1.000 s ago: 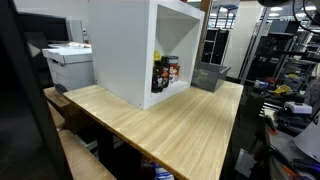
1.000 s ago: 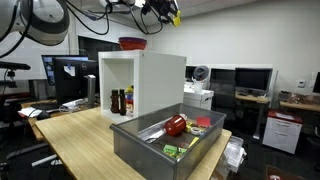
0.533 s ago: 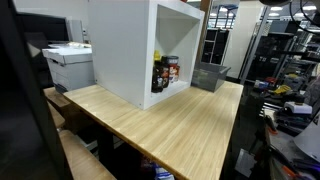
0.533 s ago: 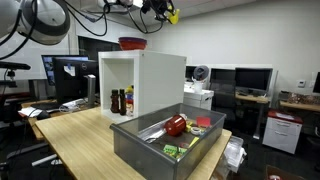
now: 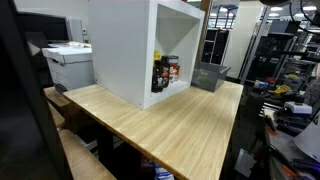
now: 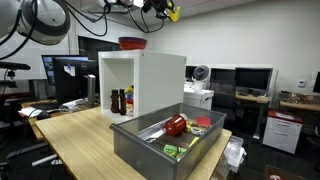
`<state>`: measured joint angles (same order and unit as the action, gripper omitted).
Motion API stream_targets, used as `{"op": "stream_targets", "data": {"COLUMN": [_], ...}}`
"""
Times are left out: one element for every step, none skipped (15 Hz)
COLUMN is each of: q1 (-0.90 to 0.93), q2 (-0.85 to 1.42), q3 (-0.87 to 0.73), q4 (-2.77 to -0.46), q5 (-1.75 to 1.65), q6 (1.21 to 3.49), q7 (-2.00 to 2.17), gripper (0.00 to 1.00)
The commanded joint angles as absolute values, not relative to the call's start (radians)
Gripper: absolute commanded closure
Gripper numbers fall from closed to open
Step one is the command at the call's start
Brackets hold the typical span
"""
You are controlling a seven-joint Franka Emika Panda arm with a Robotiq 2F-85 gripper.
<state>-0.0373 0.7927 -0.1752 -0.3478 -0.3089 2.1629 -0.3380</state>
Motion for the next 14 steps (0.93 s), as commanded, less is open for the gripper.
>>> {"op": "stream_targets", "data": {"q1": [-0.032,-0.032,-0.032,-0.032,-0.03,-0.028,-0.024,-0.022,-0.019,-0.015,-0.011,-0.008,-0.004,-0.002], "q2": [0.78,0.78,0.78,0.78,0.784,0.785,0.787,0.787,0.789,0.791,0.793,0.795,0.798,0.799], "q3": [-0.184,-0.184,-0.184,-0.184,-0.186,-0.185,-0.179,-0.17,-0.162,-0.152,-0.146,-0.137,-0.134,-0.124], "q4": [-0.369,-0.369,-0.369,-0.369,-0.368,-0.37,-0.375,-0.38,-0.385,-0.389,-0.39,-0.39,-0.39,-0.39], "q5": [-0.306,-0.306,-0.306,-0.306,-0.31,-0.31,-0.306,-0.299,-0.294,-0.288,-0.285,-0.28,-0.28,-0.275], "q6": [2.171,2.171,2.171,2.171,2.176,2.176,2.177,2.178,2.181,2.184,2.184,2.187,2.189,2.191], "q7": [-0.334,-0.334,-0.334,-0.334,-0.332,-0.337,-0.355,-0.364,-0.38,-0.398,-0.406,-0.418,-0.422,-0.435], "gripper": [0.63,0.63,0.63,0.63,0.88,0.88,0.88,0.88,0.88,0.88,0.88,0.88,0.88,0.88]}}
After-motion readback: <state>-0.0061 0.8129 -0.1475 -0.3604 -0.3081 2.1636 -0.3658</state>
